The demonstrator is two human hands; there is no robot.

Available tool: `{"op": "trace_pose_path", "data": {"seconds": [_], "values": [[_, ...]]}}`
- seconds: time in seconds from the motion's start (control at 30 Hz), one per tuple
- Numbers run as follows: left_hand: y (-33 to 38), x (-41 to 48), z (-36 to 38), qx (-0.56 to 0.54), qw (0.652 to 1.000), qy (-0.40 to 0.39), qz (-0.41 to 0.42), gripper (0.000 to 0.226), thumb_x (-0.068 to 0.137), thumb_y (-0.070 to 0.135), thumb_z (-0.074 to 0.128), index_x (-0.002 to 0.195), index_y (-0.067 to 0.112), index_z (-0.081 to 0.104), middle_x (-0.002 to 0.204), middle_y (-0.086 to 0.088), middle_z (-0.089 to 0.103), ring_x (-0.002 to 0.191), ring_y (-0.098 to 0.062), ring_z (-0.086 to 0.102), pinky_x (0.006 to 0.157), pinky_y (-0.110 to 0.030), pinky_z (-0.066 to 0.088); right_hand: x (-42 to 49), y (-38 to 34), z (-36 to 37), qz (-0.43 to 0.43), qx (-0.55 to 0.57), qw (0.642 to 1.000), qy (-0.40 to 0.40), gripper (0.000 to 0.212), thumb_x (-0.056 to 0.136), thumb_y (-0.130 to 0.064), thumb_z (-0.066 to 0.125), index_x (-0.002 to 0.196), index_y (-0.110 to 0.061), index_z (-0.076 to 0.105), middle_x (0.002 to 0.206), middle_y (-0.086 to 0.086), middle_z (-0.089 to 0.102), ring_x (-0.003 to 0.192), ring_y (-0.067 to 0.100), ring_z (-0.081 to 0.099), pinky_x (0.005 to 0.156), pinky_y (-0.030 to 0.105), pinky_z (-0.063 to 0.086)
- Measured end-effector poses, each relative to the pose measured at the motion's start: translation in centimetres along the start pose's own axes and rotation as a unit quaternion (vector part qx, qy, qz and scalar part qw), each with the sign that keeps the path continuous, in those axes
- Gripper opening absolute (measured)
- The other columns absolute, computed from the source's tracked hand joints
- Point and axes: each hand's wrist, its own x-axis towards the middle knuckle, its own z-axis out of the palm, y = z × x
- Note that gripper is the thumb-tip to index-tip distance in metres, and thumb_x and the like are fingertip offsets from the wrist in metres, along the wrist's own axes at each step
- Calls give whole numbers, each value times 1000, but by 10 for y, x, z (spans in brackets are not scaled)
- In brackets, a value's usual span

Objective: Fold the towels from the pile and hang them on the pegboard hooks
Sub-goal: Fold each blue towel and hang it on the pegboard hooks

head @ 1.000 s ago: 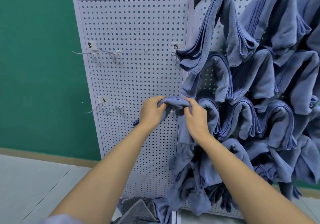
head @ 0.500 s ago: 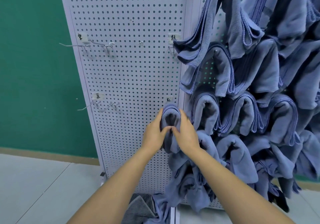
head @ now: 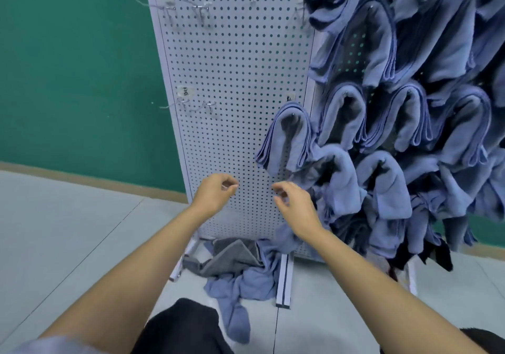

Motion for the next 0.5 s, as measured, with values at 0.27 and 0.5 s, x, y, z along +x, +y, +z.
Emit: {"op": "trace_pose_path", "data": {"seconds": [0.27, 0.5], "values": [[-122, -35, 34, 10, 993, -57, -99, 13, 91, 11, 60, 97, 6, 71, 92, 0, 66, 83, -11, 56, 75, -18, 42, -37, 45, 107, 115, 19, 982, -149, 21, 93, -10, 57, 112, -9, 65, 107, 5, 69, 96, 21, 63, 90, 37, 50], [-222, -36, 102, 14, 977, -143, -157, 22, 86, 5, 60, 72, 21, 65, 77, 4, 65, 73, -10, 59, 60, -9, 40, -61, 106, 210, 152, -38, 954, -255, 25, 91, -7, 49, 108, -13, 66, 99, 1, 68, 86, 16, 59, 79, 28, 47]]}}
